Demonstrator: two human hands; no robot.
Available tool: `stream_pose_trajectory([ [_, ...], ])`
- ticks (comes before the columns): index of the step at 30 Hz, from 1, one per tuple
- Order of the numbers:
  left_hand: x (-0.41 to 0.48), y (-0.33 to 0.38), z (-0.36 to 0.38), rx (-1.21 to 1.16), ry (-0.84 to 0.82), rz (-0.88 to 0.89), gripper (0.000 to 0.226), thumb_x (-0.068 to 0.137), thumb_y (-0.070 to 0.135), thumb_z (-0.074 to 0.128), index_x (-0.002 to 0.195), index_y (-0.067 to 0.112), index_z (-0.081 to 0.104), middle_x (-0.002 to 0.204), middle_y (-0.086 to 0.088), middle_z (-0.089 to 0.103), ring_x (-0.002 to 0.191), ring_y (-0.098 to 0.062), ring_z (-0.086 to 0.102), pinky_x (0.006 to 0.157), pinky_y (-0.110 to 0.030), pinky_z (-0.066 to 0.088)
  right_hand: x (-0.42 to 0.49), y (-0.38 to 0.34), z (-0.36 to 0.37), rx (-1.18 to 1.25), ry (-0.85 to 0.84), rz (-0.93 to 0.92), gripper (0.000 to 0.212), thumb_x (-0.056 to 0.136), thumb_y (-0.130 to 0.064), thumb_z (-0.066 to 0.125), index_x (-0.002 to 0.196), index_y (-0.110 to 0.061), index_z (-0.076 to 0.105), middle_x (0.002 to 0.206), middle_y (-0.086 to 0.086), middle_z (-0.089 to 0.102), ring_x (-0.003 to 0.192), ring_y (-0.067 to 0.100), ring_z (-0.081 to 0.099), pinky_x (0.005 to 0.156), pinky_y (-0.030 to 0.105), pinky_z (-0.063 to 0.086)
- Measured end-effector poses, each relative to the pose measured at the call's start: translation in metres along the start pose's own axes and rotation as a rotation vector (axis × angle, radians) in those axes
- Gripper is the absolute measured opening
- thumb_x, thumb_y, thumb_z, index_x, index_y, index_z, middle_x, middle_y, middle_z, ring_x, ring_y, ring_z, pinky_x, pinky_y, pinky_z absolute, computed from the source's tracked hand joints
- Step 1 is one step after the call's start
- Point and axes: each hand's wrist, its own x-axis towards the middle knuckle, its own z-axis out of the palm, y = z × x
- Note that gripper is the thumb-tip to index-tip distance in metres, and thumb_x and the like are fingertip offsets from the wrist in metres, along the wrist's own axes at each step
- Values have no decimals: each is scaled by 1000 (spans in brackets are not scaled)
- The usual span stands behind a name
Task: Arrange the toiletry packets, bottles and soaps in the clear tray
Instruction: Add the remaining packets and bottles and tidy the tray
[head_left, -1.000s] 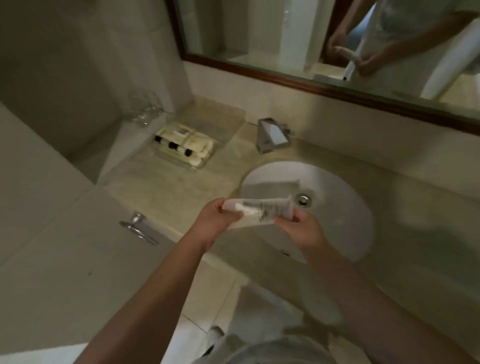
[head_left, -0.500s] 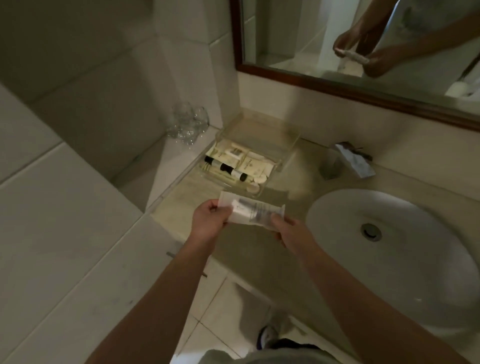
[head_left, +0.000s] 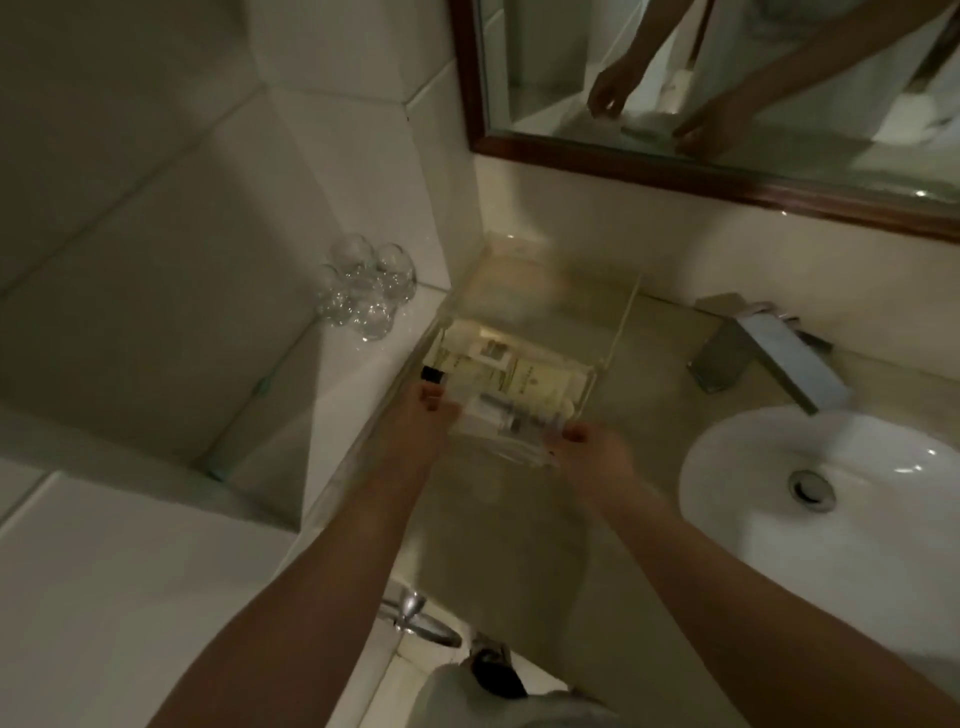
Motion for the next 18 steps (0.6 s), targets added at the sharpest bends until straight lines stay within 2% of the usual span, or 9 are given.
stream_pose_trajectory([
  [3, 26, -4, 5, 25, -41, -4, 25, 78, 13, 69, 102, 14, 60, 92, -2, 66, 84, -21, 66, 74, -41, 57, 12, -14, 7, -97, 57, 54, 37, 89, -41, 62, 65, -13, 63, 54, 0, 56, 52, 16, 54, 50, 28, 36],
  [6, 43, -13, 8, 143, -48, 63, 21, 80, 16, 68, 99, 19, 59, 93, 1, 64, 85, -19, 63, 72, -31, 50, 16, -20, 14, -200, 69, 48, 34, 87, -39, 65, 62, -15, 64, 55, 0, 58, 52, 14, 57, 49, 27, 39],
  [9, 52, -21, 7, 365, -66, 131, 13, 84, 28, 62, 94, 20, 61, 92, 3, 65, 80, -18, 61, 72, -34, 52, 20, -26, 19, -294, 48, 82, 36, 88, -39, 65, 59, -18, 62, 54, -2, 58, 50, 11, 56, 44, 24, 35],
  [12, 61, -21, 5, 493, -66, 165, 19, 88, 35, 55, 76, 21, 58, 79, -2, 66, 68, -19, 59, 57, -30, 43, 23, -35, 23, -428, -45, 126, 36, 88, -43, 63, 66, -16, 70, 61, 0, 65, 56, 14, 62, 46, 24, 39],
  [15, 67, -16, 3, 576, -42, 181, 22, 88, 39, 55, 82, 19, 63, 80, -3, 67, 71, -23, 60, 59, -29, 38, 28, -38, 25, -456, -72, 170, 38, 88, -47, 61, 72, -15, 74, 69, 3, 71, 62, 16, 67, 52, 26, 46],
  [18, 69, -14, 1, 586, -10, 210, 22, 86, 42, 58, 84, 21, 64, 81, -2, 69, 69, -21, 56, 61, -28, 32, 28, -38, 25, -468, -59, 181, 41, 88, -49, 62, 68, -15, 73, 59, -1, 66, 54, 13, 62, 48, 24, 42],
])
